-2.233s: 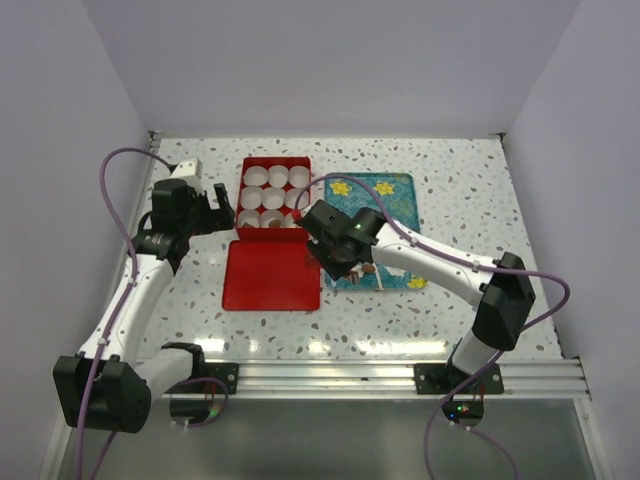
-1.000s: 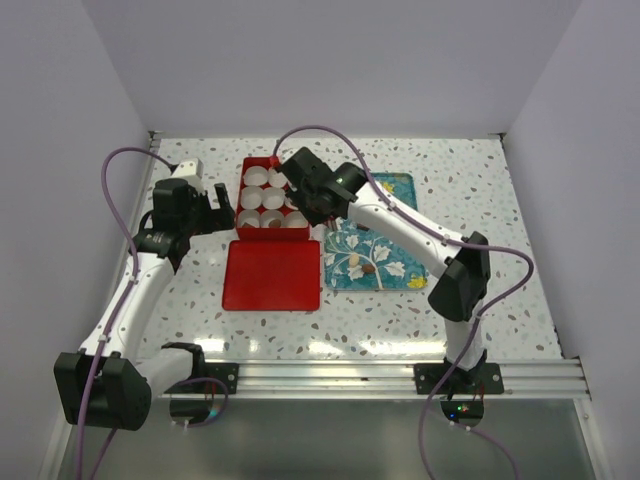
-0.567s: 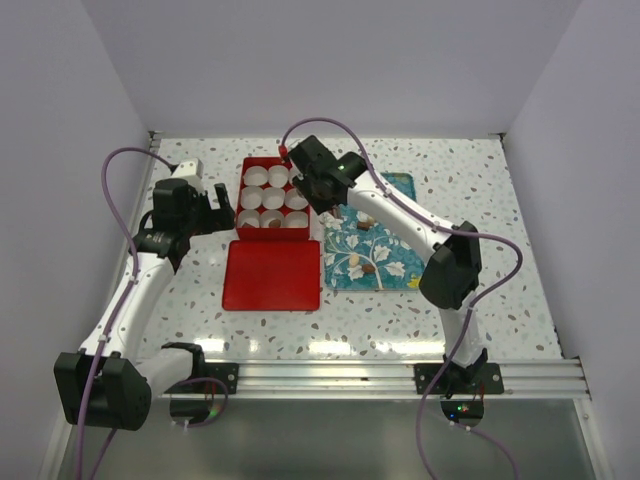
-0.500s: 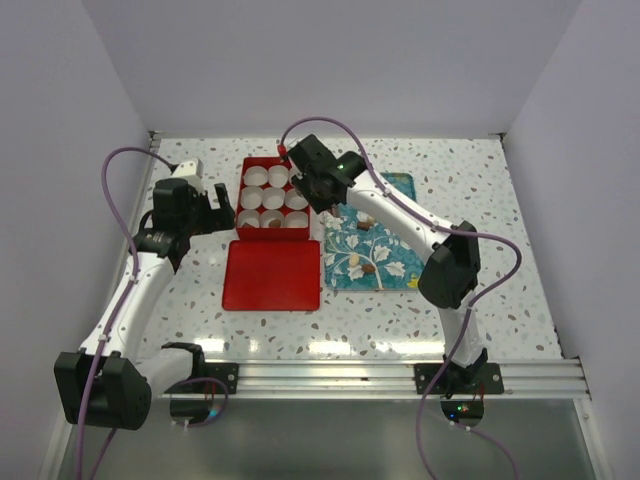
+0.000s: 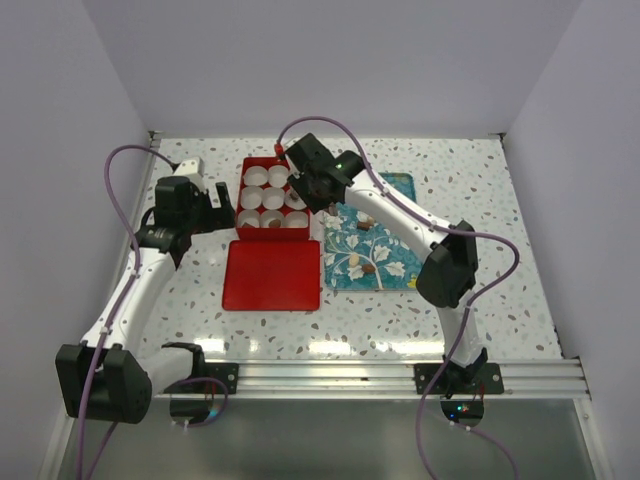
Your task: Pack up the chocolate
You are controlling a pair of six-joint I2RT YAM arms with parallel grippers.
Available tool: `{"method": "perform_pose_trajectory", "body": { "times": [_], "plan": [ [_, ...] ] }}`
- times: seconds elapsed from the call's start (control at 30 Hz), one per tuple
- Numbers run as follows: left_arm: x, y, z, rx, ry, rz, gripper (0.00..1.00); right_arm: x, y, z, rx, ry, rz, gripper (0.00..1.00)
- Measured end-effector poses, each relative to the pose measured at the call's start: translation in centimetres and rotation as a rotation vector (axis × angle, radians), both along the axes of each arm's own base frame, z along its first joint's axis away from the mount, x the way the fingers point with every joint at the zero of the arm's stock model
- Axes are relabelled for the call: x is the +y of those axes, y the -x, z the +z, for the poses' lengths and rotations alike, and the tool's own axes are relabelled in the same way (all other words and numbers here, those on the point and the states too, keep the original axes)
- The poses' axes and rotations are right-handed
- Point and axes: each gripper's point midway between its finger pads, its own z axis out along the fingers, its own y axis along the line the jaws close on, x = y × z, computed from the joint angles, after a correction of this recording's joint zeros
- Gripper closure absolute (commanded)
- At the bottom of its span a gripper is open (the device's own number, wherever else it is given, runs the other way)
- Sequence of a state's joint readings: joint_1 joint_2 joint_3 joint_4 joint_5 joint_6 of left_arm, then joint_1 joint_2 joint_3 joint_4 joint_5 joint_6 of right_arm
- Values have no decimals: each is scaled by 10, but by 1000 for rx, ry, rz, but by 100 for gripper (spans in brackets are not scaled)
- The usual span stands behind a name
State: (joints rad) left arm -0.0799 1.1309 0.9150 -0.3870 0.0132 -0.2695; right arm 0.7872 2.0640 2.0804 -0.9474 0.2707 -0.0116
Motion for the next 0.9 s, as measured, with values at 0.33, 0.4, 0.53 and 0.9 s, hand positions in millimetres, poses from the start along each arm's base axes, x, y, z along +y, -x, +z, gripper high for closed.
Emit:
{"method": "perform_pose_trajectory", "body": {
  "times": [0.33, 0.4, 0.53, 0.9],
  "plan": [
    [0, -2, 2, -4, 0, 0, 0, 5, -4, 1, -6, -7, 0, 63],
    [0, -2, 2, -4, 0, 0, 0, 5, -5, 4, -12, -14, -1, 63],
    [0, -2, 2, -4, 0, 0, 0, 2, -5, 10, -18, -20, -5, 63],
    [0, -2, 2, -4, 1, -1, 0, -96, 16, 57, -63, -46, -167, 63]
  ]
}}
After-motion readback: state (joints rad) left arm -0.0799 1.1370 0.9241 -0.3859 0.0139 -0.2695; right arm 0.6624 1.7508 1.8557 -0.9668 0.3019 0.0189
